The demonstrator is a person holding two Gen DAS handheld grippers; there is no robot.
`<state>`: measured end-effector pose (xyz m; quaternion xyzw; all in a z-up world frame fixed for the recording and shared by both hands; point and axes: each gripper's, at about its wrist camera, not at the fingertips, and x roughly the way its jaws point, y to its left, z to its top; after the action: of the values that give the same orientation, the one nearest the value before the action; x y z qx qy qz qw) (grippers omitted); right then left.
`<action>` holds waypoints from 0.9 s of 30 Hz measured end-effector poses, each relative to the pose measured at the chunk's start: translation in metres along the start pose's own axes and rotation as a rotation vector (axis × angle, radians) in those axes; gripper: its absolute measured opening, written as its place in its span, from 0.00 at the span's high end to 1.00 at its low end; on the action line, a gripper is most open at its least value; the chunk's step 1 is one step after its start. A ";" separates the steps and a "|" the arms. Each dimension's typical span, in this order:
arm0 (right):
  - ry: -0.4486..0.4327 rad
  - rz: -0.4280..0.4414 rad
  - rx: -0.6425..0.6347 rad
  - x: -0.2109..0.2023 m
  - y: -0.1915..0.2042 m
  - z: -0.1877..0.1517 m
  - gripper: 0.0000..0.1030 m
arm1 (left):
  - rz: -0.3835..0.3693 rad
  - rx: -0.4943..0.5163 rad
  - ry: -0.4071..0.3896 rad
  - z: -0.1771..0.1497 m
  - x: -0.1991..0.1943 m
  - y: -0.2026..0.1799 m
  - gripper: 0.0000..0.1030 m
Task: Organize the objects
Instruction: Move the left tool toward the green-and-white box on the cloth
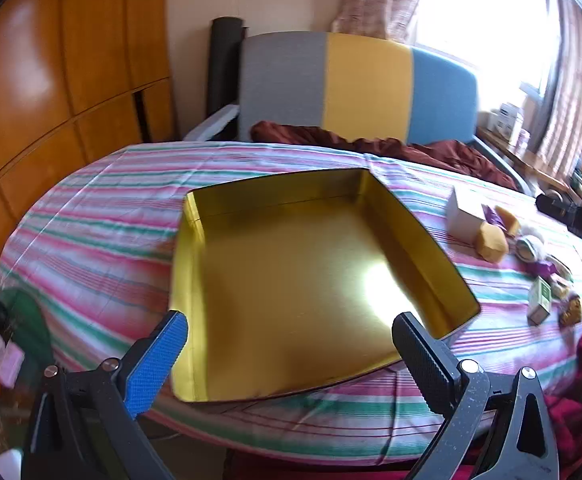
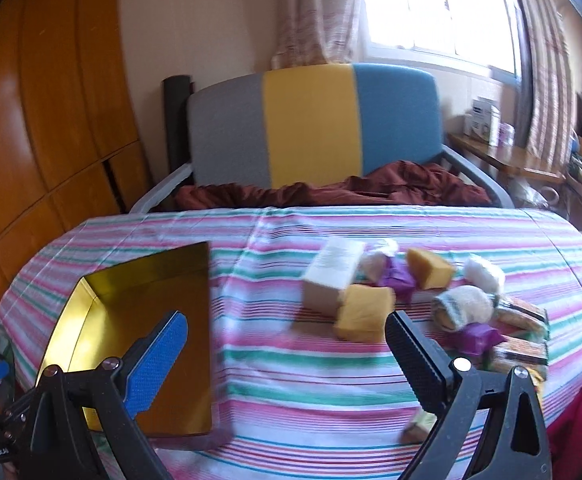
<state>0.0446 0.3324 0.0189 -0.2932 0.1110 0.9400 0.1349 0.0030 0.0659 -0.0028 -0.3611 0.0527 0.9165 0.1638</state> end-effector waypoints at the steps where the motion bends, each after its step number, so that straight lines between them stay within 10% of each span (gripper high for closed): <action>1: 0.002 -0.011 0.025 -0.001 -0.012 0.003 0.02 | -0.009 0.012 -0.005 0.002 0.000 -0.003 0.00; 12: -0.038 -0.245 0.348 -0.031 -0.180 0.025 0.02 | -0.209 0.160 0.047 0.022 0.021 -0.072 0.00; 27: -0.051 -0.161 0.588 -0.023 -0.241 -0.006 0.02 | -0.495 0.488 0.078 0.028 0.063 -0.233 0.05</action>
<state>0.1425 0.5526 -0.0038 -0.2260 0.3511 0.8609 0.2907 0.0201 0.3075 -0.0202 -0.3477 0.1871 0.7951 0.4604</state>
